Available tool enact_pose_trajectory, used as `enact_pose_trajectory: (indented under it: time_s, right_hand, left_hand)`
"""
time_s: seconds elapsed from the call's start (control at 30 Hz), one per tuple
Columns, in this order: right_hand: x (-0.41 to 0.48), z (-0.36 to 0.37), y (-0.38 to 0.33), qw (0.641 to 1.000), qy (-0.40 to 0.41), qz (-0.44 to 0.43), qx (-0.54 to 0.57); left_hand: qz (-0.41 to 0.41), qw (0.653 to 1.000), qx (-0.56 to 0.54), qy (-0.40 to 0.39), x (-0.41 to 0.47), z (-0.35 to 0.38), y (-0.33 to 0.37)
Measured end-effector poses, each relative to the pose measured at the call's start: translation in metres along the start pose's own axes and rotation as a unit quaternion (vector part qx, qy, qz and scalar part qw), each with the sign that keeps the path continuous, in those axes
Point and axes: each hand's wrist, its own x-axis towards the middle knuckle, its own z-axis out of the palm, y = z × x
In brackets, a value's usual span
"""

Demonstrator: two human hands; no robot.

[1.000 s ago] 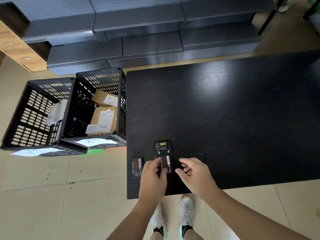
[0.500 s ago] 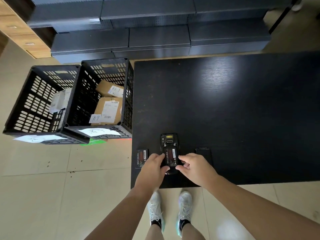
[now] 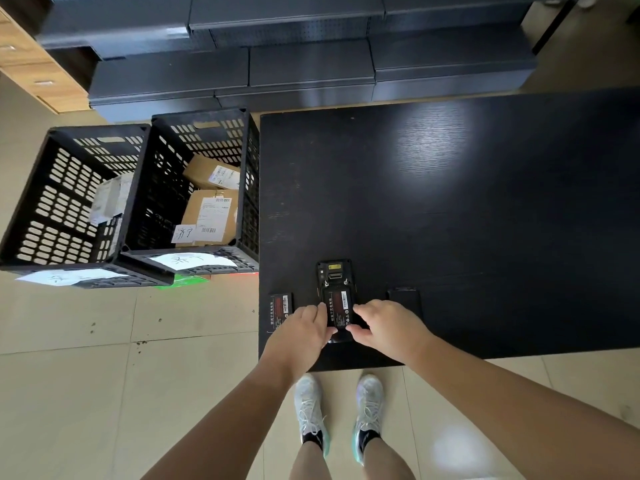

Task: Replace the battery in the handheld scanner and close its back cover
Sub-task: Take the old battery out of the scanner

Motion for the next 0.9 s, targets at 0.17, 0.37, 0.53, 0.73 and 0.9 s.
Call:
enact_pose_trajectory:
  time_s: [0.17, 0.37, 0.53, 0.73, 0.9]
  right_hand:
    - [-0.004, 0.0, -0.001, 0.991, 0.077, -0.07, -0.08]
    - [-0.006, 0.006, -0.001, 0.984, 0.127, -0.099, -0.078]
    - [-0.016, 0.014, -0.02, 0.991, 0.11, 0.034, 0.063]
    - [-0.017, 0.02, -0.05, 0.921, 0.113, 0.224, 0.299]
    - [-0.011, 0.014, -0.054, 0.858, 0.095, 0.323, 0.388]
  left_hand:
    - [0.074, 0.988, 0.11, 0.083, 0.0, 0.0, -0.001]
    - [0.067, 0.985, 0.118, 0.104, 0.0, 0.005, -0.002]
    - [0.019, 0.994, 0.041, 0.099, -0.003, 0.011, 0.007]
    - [-0.19, 0.959, -0.197, 0.08, -0.004, 0.01, 0.043]
    - [-0.376, 0.833, -0.387, 0.118, 0.008, -0.002, 0.069]
